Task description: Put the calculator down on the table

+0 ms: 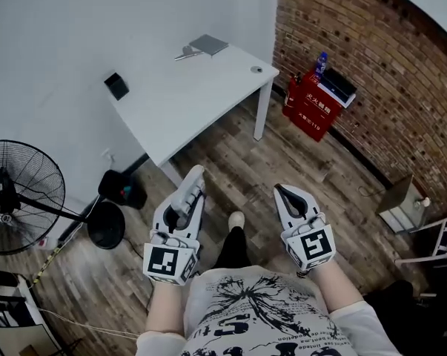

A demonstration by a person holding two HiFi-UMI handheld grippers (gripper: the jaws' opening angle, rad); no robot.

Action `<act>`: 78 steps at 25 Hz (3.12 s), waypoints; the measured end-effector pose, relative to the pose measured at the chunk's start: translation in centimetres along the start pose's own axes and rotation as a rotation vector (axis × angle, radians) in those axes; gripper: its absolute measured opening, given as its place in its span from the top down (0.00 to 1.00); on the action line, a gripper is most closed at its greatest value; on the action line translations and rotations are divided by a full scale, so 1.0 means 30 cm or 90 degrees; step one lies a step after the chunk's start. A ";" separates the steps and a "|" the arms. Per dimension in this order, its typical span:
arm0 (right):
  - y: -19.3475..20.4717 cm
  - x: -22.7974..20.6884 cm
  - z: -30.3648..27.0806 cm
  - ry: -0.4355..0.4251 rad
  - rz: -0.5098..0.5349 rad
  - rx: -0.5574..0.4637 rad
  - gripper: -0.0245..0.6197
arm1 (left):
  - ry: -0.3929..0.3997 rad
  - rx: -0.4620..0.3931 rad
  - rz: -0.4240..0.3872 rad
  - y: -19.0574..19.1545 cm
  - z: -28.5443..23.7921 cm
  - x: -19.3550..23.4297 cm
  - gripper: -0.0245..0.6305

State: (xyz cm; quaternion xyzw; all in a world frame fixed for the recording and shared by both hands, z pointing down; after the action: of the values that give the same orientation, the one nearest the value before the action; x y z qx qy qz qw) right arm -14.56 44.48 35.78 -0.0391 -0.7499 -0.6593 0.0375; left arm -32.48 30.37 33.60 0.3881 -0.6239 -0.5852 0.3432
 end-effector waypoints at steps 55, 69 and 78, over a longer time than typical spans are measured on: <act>0.121 -1.193 -2.325 -0.454 0.029 0.105 0.94 | -0.316 0.219 0.169 0.310 -1.911 0.990 0.74; 0.282 -1.214 -2.443 -0.470 0.003 0.163 0.94 | -0.267 0.330 0.246 0.564 -2.033 1.033 0.74; 0.304 -1.203 -2.463 -0.478 -0.002 0.171 0.94 | -0.288 0.337 0.287 0.609 -2.046 1.083 0.72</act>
State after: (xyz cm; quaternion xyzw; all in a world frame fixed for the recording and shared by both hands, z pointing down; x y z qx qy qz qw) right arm 22.67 -27.97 50.32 -0.2708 -0.7911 -0.4953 -0.2354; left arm 5.12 -26.61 55.83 0.1780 -0.8820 -0.3851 0.2051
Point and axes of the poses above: the fingertips, and each gripper's own axes: z backward along the fingers, x to its left, y out of its underside, the point moved 5 cm from there along z, backward along the fingers, and after that the axes turned 7 degrees about -y, right-handed, at the moved point
